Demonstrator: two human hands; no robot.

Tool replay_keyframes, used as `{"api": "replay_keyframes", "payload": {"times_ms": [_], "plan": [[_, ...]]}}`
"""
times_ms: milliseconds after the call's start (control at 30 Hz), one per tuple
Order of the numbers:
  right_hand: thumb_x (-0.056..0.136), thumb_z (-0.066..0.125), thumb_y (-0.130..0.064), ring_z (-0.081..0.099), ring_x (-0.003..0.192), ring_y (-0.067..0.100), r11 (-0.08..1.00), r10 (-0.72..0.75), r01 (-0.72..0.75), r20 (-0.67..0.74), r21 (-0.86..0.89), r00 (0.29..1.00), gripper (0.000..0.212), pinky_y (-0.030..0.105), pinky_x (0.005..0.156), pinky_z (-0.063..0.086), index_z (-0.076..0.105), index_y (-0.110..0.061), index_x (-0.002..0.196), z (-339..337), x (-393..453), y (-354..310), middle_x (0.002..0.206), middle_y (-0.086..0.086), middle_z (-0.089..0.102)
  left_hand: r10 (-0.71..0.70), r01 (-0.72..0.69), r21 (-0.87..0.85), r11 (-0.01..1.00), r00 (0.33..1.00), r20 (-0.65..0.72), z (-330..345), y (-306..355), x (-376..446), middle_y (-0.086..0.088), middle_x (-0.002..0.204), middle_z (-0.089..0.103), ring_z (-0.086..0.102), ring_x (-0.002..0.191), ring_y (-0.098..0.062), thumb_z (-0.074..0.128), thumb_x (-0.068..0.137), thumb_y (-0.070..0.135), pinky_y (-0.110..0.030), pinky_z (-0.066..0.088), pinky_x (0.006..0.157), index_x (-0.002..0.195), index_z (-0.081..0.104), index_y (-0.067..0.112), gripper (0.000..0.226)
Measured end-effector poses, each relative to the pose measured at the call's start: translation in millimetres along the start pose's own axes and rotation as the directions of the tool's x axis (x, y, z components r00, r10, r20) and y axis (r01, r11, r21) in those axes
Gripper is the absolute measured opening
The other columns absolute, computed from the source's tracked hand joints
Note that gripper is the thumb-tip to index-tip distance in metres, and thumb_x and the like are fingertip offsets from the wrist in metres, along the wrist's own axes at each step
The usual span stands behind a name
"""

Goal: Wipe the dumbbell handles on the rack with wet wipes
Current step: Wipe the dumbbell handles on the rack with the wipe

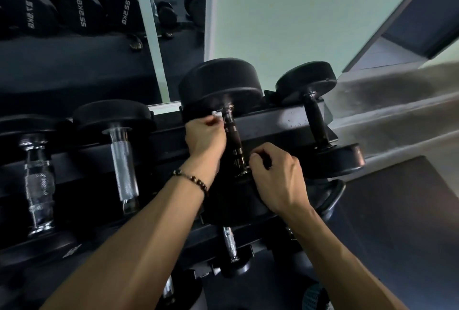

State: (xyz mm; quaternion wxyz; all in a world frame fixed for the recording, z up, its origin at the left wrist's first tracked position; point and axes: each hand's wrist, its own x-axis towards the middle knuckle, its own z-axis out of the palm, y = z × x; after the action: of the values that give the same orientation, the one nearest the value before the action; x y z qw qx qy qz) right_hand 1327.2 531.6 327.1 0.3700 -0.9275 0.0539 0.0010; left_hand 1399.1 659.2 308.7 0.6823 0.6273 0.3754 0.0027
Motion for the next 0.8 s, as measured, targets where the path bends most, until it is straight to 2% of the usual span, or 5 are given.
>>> {"api": "replay_keyframes", "payload": {"times_ms": [167,333,467,600,800], "plan": [[0.092,0.055,-0.021,0.06,0.07,0.002,0.999,-0.019,0.019,-0.001,0.026,1.0,0.017,0.013,0.058,0.044,0.069,-0.019,0.082,-1.3,-1.2,-1.1,0.067,-0.01,0.066,-0.012,0.017,-0.024,1.0,0.977,0.215,-23.2,-5.7,-24.4,-0.009,0.066,0.067,0.065,0.062,-0.017,0.068,0.091,0.017,-0.032,0.055,0.072,0.06,0.067,0.015,0.031],[0.091,0.057,-0.021,0.06,0.074,0.001,0.999,-0.019,0.019,-0.012,0.034,1.0,0.016,0.013,0.061,0.043,0.069,-0.018,0.081,-0.6,0.5,1.7,0.068,-0.01,0.066,-0.031,0.044,-0.209,0.977,0.997,0.068,-3.3,5.7,0.8,0.003,0.058,0.066,0.062,0.056,-0.01,0.076,0.08,-0.001,-0.023,0.055,0.055,0.071,0.065,0.016,0.022],[0.09,0.058,-0.019,0.06,0.07,0.002,0.998,-0.025,0.026,-0.032,0.051,0.999,0.016,0.013,0.059,0.043,0.069,-0.017,0.079,-1.3,-0.2,1.5,0.065,-0.011,0.065,0.094,-0.087,-0.048,0.995,0.98,0.174,-23.1,-15.3,-15.7,-0.004,0.064,0.071,0.067,0.06,-0.017,0.083,0.07,-0.004,-0.031,0.059,0.069,0.062,0.069,0.017,0.026],[0.09,0.057,-0.018,0.059,0.066,0.004,0.998,-0.029,0.031,-0.027,0.058,0.999,0.017,0.014,0.056,0.042,0.068,-0.018,0.077,-1.3,-1.6,0.5,0.063,-0.01,0.064,0.221,-0.221,-0.013,0.975,0.973,0.065,-10.2,3.3,5.2,0.004,0.06,0.071,0.069,0.058,-0.009,0.087,0.067,0.002,-0.026,0.057,0.067,0.059,0.07,0.023,0.028],[0.09,0.058,-0.017,0.059,0.064,0.007,0.997,-0.035,0.039,-0.049,0.066,0.998,0.017,0.015,0.055,0.042,0.068,-0.016,0.076,-0.8,-1.7,1.1,0.063,-0.008,0.064,0.06,-0.048,-0.073,0.996,0.982,0.182,-24.6,-19.5,-22.2,-0.004,0.065,0.069,0.065,0.061,-0.015,0.081,0.073,-0.004,-0.026,0.056,0.068,0.064,0.066,0.014,0.025]]}}
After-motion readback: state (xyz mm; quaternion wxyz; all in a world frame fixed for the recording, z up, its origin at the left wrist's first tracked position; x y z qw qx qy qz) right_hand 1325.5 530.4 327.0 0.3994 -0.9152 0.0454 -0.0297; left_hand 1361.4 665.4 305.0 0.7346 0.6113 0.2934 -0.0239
